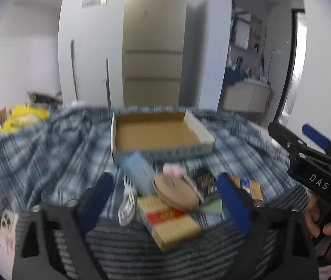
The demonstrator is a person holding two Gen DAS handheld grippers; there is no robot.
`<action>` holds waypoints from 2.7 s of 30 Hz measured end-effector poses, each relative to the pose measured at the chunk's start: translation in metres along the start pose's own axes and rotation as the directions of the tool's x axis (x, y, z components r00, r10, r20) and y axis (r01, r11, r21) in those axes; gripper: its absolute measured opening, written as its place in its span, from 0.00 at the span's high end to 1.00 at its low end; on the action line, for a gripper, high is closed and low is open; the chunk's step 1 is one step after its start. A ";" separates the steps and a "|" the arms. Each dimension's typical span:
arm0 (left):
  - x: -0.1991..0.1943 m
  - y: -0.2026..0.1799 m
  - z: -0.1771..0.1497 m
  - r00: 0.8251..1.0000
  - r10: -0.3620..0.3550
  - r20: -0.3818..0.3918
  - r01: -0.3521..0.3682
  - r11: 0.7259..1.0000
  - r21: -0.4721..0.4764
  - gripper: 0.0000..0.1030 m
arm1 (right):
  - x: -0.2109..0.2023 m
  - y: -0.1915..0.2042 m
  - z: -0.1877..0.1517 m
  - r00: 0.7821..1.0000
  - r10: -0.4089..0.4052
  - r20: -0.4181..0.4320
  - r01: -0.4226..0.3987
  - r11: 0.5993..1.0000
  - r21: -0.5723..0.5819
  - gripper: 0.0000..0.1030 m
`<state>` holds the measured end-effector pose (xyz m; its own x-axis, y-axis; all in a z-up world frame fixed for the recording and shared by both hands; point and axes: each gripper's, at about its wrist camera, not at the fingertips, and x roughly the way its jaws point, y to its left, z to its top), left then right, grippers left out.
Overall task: Organize soft objects
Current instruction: 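Lower the left tool and grasp the red-and-cream cigarette pack, then lift the red-and-cream pack while the right tool lowers toward the blue-and-gold pack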
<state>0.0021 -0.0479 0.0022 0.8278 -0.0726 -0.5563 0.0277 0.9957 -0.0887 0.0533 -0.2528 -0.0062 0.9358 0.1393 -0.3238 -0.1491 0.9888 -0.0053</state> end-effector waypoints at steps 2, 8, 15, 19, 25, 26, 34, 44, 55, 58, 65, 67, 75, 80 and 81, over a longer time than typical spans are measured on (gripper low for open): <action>-0.002 0.000 -0.004 0.999 0.034 -0.006 -0.034 0.999 -0.026 0.14 | 0.001 0.001 -0.005 1.000 -0.006 -0.010 0.006 1.000 -0.031 0.00; 0.025 -0.003 -0.014 0.989 0.078 -0.129 -0.086 0.995 -0.056 0.14 | 0.014 -0.002 -0.017 0.999 0.005 -0.053 -0.006 1.000 -0.014 0.01; 0.048 -0.021 -0.025 0.977 0.102 -0.190 -0.102 0.995 0.009 0.17 | 0.022 -0.002 -0.025 0.995 -0.006 -0.097 0.002 0.999 -0.043 0.01; 0.058 -0.028 -0.037 0.966 0.109 -0.234 -0.105 0.994 0.028 0.17 | 0.023 0.002 -0.026 0.995 -0.008 -0.099 0.002 0.998 -0.062 0.01; 0.063 -0.027 -0.043 0.962 0.078 -0.262 -0.079 0.997 0.007 0.24 | 0.029 0.000 -0.028 0.992 -0.006 -0.123 0.000 0.999 -0.053 0.01; 0.064 -0.024 -0.043 0.961 0.077 -0.264 -0.081 0.997 -0.003 0.29 | 0.029 0.000 -0.028 0.992 -0.008 -0.123 0.002 0.999 -0.050 0.01; 0.050 -0.004 -0.048 0.955 -0.018 -0.298 0.009 0.999 -0.034 0.38 | 0.029 0.000 -0.028 0.991 -0.008 -0.133 0.000 0.998 -0.056 0.01; 0.028 0.004 -0.047 0.939 -0.091 -0.331 0.084 0.996 -0.036 0.43 | 0.028 0.000 -0.028 0.992 -0.011 -0.127 0.004 0.998 -0.056 0.01; 0.056 -0.006 -0.046 0.936 -0.076 -0.343 0.082 0.997 0.002 0.32 | 0.027 0.000 -0.029 0.992 -0.006 -0.126 -0.002 0.998 -0.069 0.01; 0.062 -0.010 -0.046 0.933 -0.053 -0.357 0.073 0.996 0.044 0.32 | 0.029 0.000 -0.029 0.991 -0.007 -0.134 -0.002 0.998 -0.065 0.01; 0.058 -0.010 -0.046 0.940 -0.022 -0.340 0.059 0.994 0.097 0.44 | 0.031 -0.001 -0.029 0.989 -0.004 -0.147 -0.004 0.998 -0.057 0.01; 0.048 -0.009 -0.041 0.953 -0.039 -0.302 0.072 0.992 0.099 0.44 | 0.031 -0.004 -0.029 0.989 -0.002 -0.151 -0.006 0.998 -0.054 0.01; -0.003 0.011 -0.009 0.987 -0.156 0.022 0.154 0.984 0.089 0.44 | 0.031 -0.035 -0.014 0.979 0.090 -0.185 -0.071 0.992 0.109 0.01; -0.005 0.019 0.005 0.970 -0.173 0.168 0.157 0.982 0.103 0.44 | 0.030 -0.034 -0.004 0.963 0.127 -0.239 -0.115 0.991 0.063 0.05; -0.005 0.019 0.005 0.967 -0.177 0.186 0.158 0.981 0.110 0.44 | 0.032 -0.034 -0.003 0.957 0.136 -0.255 -0.129 0.991 0.045 0.06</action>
<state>0.0016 -0.0281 0.0072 0.8993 -0.2353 -0.3686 0.2198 0.9719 -0.0840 0.0870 -0.2824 -0.0195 0.7940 0.2544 -0.5522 -0.2540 0.9640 0.0789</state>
